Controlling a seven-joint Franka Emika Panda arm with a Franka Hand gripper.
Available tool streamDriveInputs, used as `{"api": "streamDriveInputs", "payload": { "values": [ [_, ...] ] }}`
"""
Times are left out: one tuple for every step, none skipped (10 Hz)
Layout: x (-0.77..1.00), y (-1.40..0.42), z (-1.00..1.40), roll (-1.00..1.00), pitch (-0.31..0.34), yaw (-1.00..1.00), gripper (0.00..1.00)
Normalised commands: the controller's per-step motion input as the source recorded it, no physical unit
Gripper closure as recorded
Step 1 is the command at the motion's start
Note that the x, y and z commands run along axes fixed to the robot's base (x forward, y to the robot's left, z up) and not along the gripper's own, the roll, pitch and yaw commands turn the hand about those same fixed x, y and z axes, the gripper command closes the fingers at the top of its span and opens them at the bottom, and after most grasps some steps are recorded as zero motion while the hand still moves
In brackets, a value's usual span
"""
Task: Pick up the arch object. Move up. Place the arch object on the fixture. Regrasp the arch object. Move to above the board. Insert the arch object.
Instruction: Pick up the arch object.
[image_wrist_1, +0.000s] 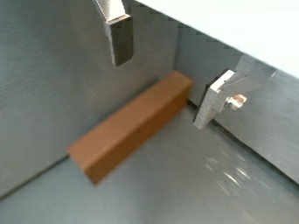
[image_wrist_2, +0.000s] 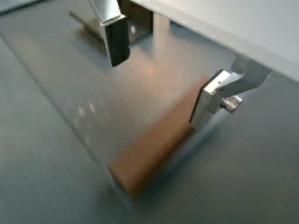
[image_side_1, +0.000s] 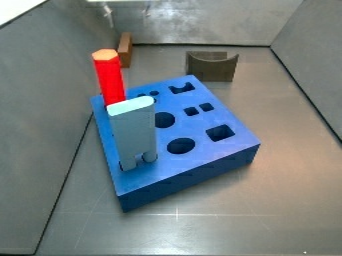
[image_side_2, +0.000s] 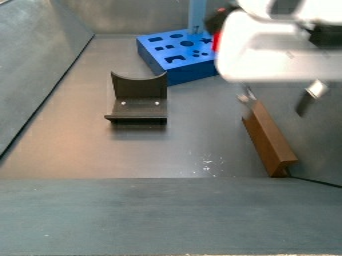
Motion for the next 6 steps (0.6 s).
{"api": "streamDriveInputs", "payload": {
  "values": [
    [-0.07,0.04,-0.99,0.07,-0.136,0.06,0.00],
    [0.29,-0.09,-1.00,0.04,-0.101,0.00,0.00],
    [0.41,0.00,-0.94,0.00,-0.107,-0.05,0.00],
    [0.55,0.10,-0.68,-0.09,-0.077,-0.14,0.00],
    [0.39,0.03,-0.88,-0.02,-0.106,-0.20,0.00],
    [0.22,0.00,-0.94,0.00,-0.116,-0.26,0.00]
  ]
}}
